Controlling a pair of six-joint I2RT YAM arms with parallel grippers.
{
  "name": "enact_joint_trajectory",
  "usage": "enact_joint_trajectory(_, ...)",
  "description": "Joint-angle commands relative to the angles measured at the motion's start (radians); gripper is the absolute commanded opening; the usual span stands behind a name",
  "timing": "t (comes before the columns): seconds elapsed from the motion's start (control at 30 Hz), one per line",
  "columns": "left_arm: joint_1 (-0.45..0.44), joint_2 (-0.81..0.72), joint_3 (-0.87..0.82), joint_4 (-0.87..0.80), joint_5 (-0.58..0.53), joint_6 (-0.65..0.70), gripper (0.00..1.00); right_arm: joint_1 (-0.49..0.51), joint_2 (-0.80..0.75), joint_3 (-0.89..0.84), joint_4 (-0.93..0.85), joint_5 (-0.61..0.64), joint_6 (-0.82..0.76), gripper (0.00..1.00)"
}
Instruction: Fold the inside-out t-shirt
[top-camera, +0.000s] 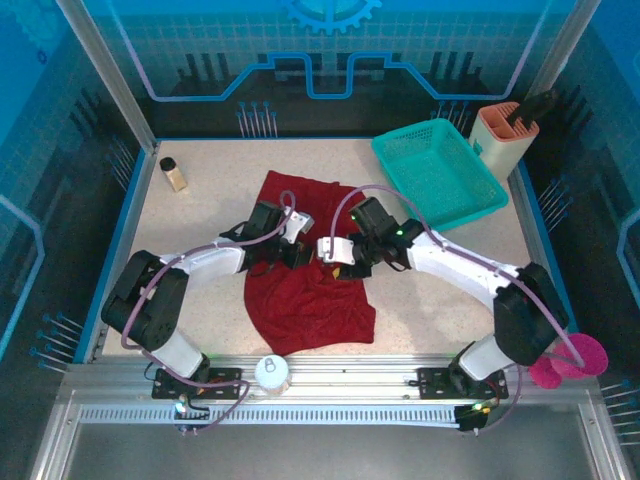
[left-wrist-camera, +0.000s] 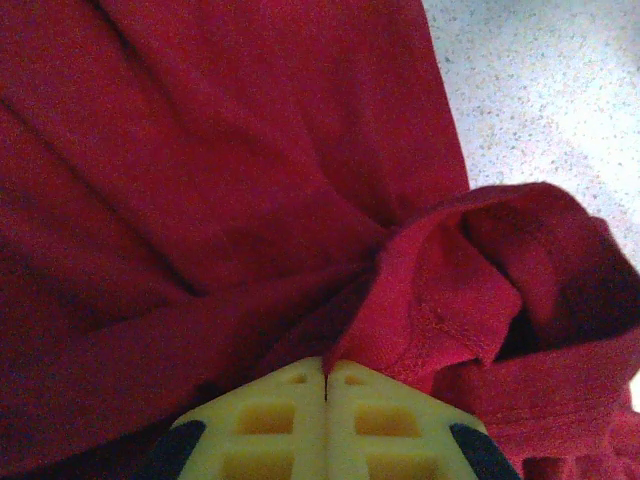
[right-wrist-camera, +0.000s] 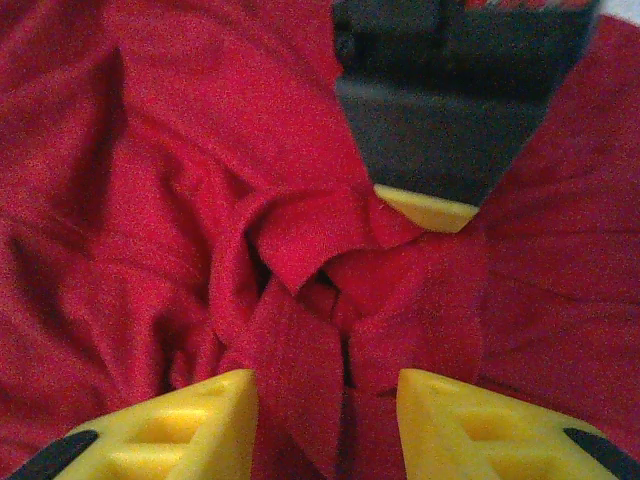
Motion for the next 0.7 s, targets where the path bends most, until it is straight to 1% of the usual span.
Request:
enact_joint_trajectory(0.0, 0.013, -0.013, -0.013, 0.032, 0.068, -0.033, 0.01, -0.012, 0.056, 0.067, -0.151, 0.019, -0.139, 0.42)
enact_joint_trajectory(0.1, 0.019, -0.013, -0.018, 0.046, 0.077, -0.046, 0.01, -0.009, 0.109, 0.114, -0.224, 0.011, -0.138, 0.39)
enact_joint_trajectory(0.23, 0.035, -0.018, -0.026, 0.063, 0.095, -0.068, 0.01, -0.01, 0.132, 0.099, -0.225, 0.086, -0.124, 0.39)
enact_joint_trajectory(0.27, 0.039, -0.02, -0.027, 0.069, 0.103, -0.072, 0.01, -0.017, 0.131, 0.098, -0.227, 0.085, -0.118, 0.36)
enact_joint_trajectory(0.3, 0.04, -0.022, -0.027, 0.073, 0.107, -0.077, 0.0, -0.021, 0.127, 0.102, -0.236, 0.078, -0.118, 0.28)
enact_joint_trajectory(0.37, 0.044, -0.032, -0.03, 0.074, 0.116, -0.084, 0.01, -0.024, 0.092, 0.095, -0.222, 0.065, -0.118, 0.05)
enact_joint_trajectory(0.4, 0.046, -0.037, -0.031, 0.075, 0.119, -0.088, 0.01, -0.024, 0.068, 0.085, -0.211, 0.051, -0.127, 0.0)
enact_joint_trajectory(0.53, 0.065, -0.088, -0.049, 0.075, 0.126, -0.109, 0.01, -0.025, -0.105, -0.019, -0.107, -0.094, -0.224, 0.0)
enact_joint_trajectory(0.67, 0.128, -0.155, -0.064, 0.071, 0.128, -0.139, 0.0, -0.02, -0.307, -0.148, 0.025, -0.199, -0.313, 0.0)
